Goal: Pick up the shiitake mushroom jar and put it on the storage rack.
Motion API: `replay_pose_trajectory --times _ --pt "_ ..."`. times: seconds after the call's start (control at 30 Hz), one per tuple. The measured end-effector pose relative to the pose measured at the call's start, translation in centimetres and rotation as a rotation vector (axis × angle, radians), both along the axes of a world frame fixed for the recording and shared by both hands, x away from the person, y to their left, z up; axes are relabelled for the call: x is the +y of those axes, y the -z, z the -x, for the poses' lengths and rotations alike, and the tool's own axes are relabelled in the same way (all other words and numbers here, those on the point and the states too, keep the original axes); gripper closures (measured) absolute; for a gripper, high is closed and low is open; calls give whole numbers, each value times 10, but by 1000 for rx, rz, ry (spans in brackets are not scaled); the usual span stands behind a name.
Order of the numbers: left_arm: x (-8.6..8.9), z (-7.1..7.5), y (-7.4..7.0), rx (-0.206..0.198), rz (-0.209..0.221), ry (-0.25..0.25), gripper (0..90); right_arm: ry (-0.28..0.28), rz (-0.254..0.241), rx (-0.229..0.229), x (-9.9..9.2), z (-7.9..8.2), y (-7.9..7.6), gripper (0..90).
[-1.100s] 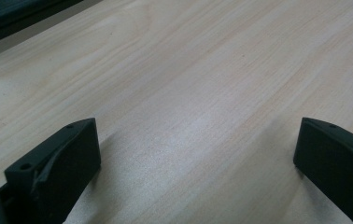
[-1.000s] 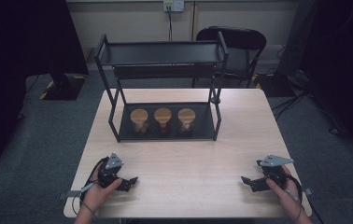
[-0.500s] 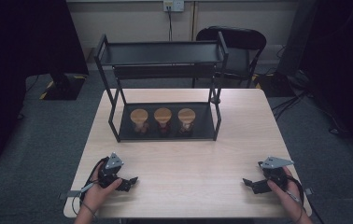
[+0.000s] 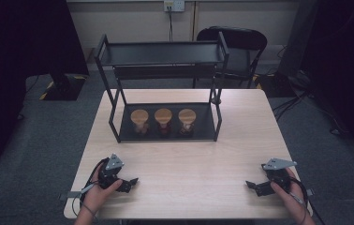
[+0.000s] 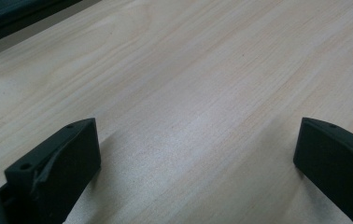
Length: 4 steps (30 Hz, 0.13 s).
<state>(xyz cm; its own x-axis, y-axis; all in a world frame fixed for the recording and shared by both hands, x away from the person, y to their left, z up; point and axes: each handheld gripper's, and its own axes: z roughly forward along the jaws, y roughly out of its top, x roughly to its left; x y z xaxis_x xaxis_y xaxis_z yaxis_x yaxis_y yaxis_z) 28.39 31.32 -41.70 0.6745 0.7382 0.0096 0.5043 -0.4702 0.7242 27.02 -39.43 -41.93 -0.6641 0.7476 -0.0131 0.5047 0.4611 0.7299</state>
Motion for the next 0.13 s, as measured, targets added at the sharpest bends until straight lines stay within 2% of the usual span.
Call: replay_pose_trajectory --times 0.13 --pt "0 0 0 0 0 0 2 2 2 0 1 0 0 0"
